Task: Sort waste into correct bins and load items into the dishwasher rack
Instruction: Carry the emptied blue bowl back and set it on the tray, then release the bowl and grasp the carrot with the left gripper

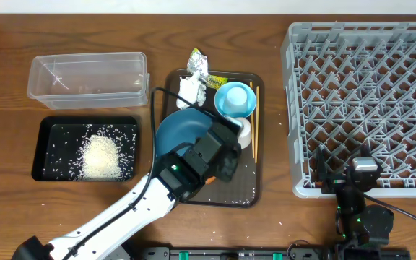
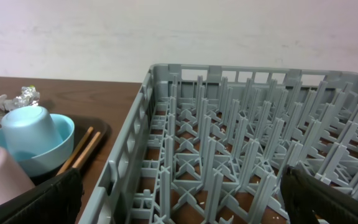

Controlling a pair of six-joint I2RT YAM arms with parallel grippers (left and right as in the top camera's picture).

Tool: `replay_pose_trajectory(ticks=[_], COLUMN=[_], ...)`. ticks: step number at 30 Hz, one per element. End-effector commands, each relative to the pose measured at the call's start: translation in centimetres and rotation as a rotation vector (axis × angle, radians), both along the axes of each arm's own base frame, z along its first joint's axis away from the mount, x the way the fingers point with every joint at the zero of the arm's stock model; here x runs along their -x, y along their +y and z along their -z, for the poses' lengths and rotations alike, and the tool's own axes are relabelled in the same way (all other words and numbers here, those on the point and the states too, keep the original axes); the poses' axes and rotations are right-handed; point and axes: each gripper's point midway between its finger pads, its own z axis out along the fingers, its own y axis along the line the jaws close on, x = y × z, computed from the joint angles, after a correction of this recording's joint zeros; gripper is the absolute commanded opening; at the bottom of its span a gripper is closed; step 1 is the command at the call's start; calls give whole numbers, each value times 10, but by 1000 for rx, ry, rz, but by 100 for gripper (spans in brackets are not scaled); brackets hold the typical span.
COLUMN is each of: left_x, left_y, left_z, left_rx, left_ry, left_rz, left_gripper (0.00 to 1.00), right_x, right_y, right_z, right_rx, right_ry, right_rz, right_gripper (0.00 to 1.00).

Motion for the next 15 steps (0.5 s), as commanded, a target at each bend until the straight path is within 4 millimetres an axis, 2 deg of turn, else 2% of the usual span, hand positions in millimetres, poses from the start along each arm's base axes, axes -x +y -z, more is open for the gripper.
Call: replay_pose_trajectory(ticks=[1, 4, 9, 15], left_x=[24, 26, 22, 2], left_y=[-26, -30, -34, -30], left_z=[-3, 9, 33, 56], left_rx=[54, 20, -28, -121], left_ry=[53, 60, 76, 26], left_rz=[190, 226, 258, 222], left_gripper=[36, 42, 42, 46], right_x=[0, 0, 0, 0], right_y=[-1, -1, -1, -1], right_z=[1, 1, 1, 1], right_rx=[8, 8, 8, 8], right_ry=[1, 1, 1, 1], right_rz=[3, 3, 3, 3], right_gripper=[99, 99, 99, 99])
